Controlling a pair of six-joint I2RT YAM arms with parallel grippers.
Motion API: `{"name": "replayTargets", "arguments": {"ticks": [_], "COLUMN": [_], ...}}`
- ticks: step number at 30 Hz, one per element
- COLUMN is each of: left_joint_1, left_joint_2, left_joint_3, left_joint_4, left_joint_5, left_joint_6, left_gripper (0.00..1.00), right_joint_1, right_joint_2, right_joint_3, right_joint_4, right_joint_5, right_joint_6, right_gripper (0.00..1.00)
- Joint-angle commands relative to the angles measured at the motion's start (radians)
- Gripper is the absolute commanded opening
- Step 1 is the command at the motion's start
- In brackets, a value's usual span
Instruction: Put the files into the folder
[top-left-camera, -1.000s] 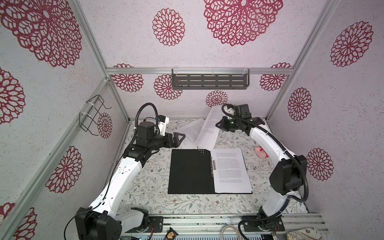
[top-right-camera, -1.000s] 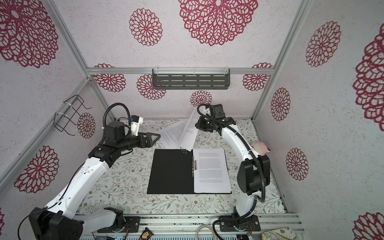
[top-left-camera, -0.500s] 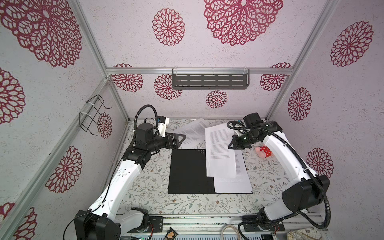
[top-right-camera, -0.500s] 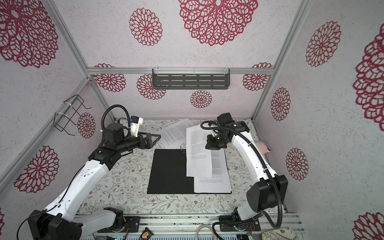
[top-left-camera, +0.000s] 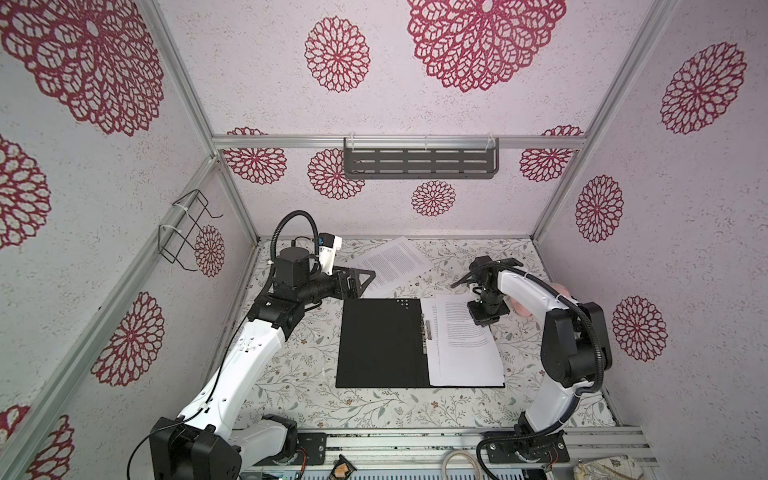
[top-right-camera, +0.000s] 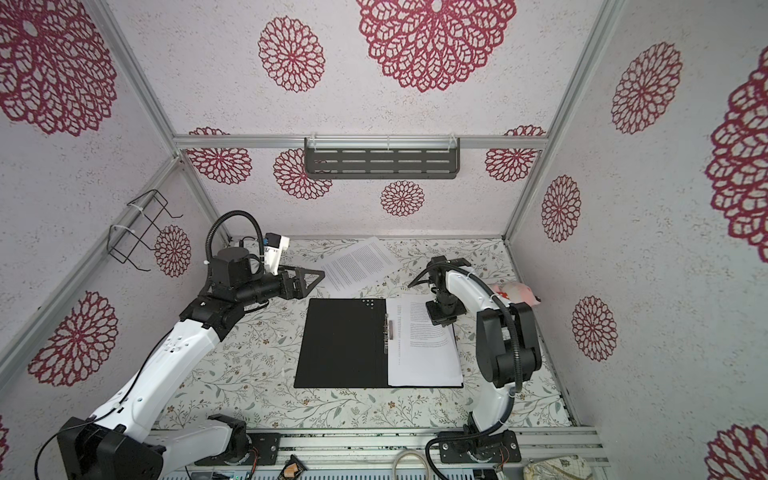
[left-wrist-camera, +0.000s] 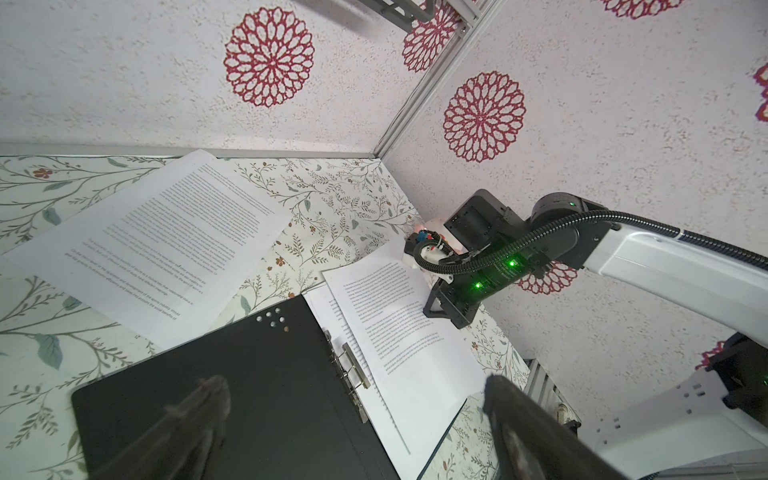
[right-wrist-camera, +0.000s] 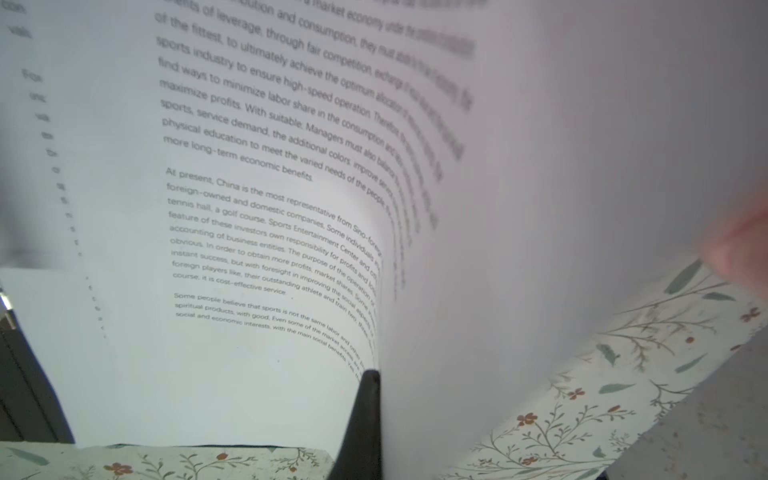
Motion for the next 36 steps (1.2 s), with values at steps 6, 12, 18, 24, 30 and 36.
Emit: {"name": "replayTargets", "arguments": {"ticks": [6,12,18,24,30,36], "left_joint_1": [-0.012,-0.012,-0.034,-0.101,-0.12,-0.119], "left_joint_2": [-0.004,0.011,0.037,0.047,0.081,0.08], "left_joint_3": [-0.011,-0.011,0.003,-0.005,0.031,0.025], "left_joint_4": [0.021,0.023,-0.01,-0.077,-0.132,-0.125], "left_joint_5": [0.002,0.008,0.009,0.025,0.025,0.029], "left_joint_6": [0.011,-0.001,-0.008,0.044,0.072,0.068], "left_gripper": [0.99,0.99,0.99,0.99,0.98,0.98], "right_joint_1": [0.0,0.022,0.028,0.035,0.041,0.042], "right_joint_2": [-0.033,-0.058,-0.082,-0.097,-0.089,-0.098], "right_joint_3": [-0.015,-0.07,-0.107,-0.123,-0.14,-0.153], "right_joint_4": [0.052,0.077,0.091,0.118,0.122,0.126], "right_joint_5": [-0.021,-0.063,-0.066,-0.093,-0.094,-0.093], "right_joint_6": [-0.062,-0.041,-0.029,-0.027,-0.034,-0.032], "right_gripper": [0.0,0.0,0.0,0.0,0.0,0.0]}}
